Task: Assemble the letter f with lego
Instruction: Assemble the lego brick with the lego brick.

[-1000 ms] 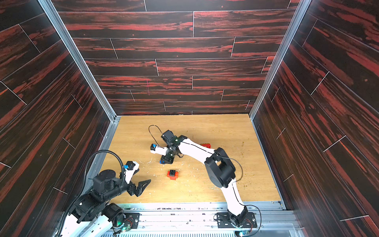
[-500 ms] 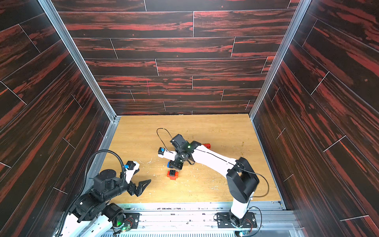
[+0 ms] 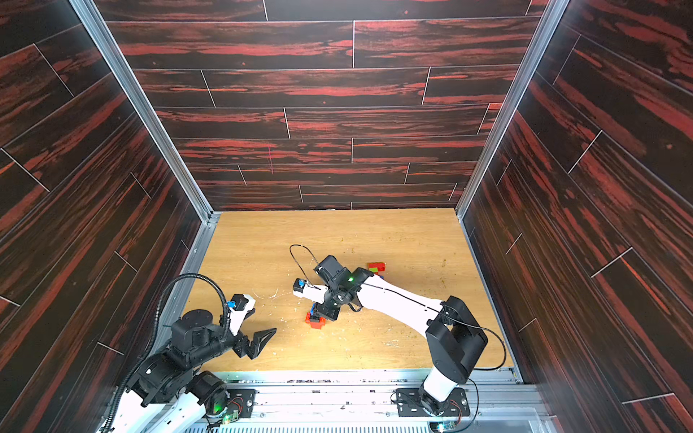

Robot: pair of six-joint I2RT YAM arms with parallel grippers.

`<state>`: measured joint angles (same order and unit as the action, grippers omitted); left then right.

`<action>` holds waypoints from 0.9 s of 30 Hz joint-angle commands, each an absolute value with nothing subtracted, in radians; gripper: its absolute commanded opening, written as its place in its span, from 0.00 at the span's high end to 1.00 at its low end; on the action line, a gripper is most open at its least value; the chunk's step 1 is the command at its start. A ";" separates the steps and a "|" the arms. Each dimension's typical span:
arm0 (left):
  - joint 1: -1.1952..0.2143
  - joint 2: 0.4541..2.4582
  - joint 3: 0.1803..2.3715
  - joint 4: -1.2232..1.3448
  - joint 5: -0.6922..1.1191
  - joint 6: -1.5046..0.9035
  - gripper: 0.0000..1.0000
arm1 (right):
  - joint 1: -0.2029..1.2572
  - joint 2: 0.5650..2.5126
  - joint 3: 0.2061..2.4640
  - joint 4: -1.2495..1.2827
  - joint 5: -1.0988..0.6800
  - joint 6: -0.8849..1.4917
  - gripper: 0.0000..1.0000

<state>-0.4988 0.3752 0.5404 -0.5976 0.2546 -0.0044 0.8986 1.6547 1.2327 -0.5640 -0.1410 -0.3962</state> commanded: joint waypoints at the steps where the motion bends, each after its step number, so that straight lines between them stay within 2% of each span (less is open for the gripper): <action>1: -0.506 0.374 0.534 -0.588 0.256 -0.008 0.00 | 0.905 1.627 1.210 -0.540 -0.149 -0.395 0.81; 27: -0.521 0.373 0.534 -0.590 0.246 -0.009 0.00 | 0.895 1.633 1.166 -0.481 -0.249 -0.458 0.81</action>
<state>-0.5167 0.3752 0.5404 -0.5976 0.2535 -0.0078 0.8974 1.6325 1.1709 -0.4881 -0.2104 -0.4408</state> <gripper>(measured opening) 0.999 0.332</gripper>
